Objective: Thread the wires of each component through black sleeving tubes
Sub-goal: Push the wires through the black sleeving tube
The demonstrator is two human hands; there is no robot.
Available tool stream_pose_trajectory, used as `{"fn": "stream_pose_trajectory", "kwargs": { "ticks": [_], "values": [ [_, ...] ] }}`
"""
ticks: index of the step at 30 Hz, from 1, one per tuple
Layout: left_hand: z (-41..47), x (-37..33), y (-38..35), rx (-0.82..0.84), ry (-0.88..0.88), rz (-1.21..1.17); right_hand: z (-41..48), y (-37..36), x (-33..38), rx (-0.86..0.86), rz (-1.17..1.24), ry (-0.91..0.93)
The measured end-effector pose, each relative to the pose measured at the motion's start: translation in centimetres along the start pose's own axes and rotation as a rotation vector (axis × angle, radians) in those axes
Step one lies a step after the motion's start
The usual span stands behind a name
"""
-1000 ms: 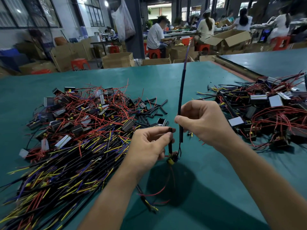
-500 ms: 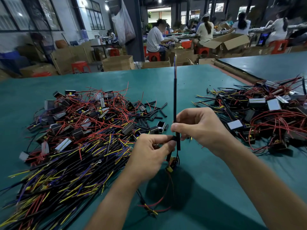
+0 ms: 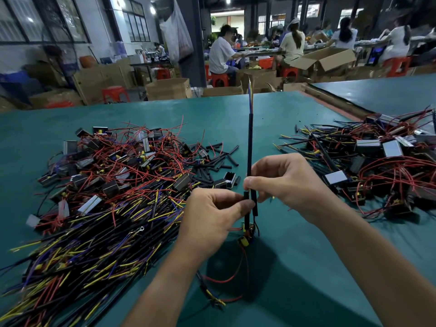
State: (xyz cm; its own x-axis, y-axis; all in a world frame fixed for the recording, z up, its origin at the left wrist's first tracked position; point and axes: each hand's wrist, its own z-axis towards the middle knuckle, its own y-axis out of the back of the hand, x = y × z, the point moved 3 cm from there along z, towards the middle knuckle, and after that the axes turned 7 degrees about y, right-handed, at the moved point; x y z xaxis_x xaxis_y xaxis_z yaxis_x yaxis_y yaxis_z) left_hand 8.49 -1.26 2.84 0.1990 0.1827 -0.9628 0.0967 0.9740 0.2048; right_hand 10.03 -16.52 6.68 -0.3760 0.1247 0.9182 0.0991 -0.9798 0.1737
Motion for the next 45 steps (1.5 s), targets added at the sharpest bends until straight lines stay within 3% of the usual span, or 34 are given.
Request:
{"fn": "stream_pose_trajectory", "kwargs": {
  "ticks": [5, 18, 26, 36, 42, 45],
  "values": [
    [0.16, 0.06, 0.50, -0.064, 0.012, -0.037, 0.01, 0.14, -0.18, -0.014, -0.011, 0.018],
    [-0.28, -0.55, 0.17, -0.005, -0.036, -0.034, 0.05, 0.03, -0.33, 0.046, -0.022, -0.013],
    [-0.25, -0.58, 0.23, -0.055, -0.044, -0.038, 0.04, 0.27, -0.49, 0.081, 0.039, -0.078],
    [-0.20, -0.62, 0.45, 0.025, -0.030, 0.018, -0.21, 0.31, -0.61, 0.182, 0.051, -0.158],
    [-0.17, -0.54, 0.55, 0.021, -0.049, 0.032, -0.19, 0.26, -0.41, 0.183, 0.027, -0.111],
    [-0.13, -0.36, 0.66, -0.029, -0.053, 0.054, -0.12, 0.26, -0.45, 0.184, -0.094, -0.055]
  ]
}}
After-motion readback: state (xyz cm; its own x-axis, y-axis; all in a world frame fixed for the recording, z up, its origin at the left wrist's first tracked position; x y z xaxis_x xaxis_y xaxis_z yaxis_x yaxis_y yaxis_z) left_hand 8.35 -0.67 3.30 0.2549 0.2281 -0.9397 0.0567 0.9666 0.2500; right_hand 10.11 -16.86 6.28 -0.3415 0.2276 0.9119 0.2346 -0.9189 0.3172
